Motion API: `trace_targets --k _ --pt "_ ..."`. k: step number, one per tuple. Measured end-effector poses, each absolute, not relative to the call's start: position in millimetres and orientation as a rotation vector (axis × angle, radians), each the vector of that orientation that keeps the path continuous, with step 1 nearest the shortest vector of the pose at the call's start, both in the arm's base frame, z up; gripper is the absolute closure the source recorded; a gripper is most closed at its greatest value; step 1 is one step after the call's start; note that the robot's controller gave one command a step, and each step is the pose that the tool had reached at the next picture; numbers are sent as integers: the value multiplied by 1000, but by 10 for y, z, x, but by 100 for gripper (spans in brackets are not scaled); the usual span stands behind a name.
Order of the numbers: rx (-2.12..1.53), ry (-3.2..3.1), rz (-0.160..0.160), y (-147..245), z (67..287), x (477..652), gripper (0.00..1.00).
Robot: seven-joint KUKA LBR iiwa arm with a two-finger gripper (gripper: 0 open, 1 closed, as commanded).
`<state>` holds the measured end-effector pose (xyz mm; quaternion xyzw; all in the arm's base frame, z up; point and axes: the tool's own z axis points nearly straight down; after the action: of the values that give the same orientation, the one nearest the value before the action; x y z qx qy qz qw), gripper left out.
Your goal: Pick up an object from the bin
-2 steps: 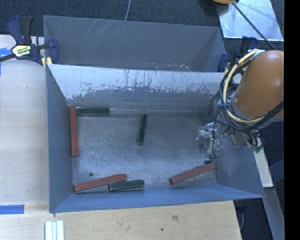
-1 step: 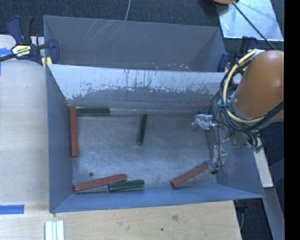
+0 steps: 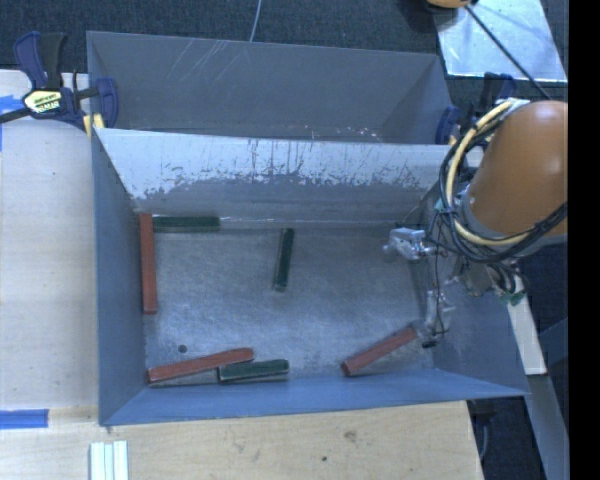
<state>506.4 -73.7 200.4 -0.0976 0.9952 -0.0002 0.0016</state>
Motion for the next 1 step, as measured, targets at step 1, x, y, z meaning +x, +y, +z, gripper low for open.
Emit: trace_targets --k 1 --pt "-428 3103 -5 -710 1801 5086 0"
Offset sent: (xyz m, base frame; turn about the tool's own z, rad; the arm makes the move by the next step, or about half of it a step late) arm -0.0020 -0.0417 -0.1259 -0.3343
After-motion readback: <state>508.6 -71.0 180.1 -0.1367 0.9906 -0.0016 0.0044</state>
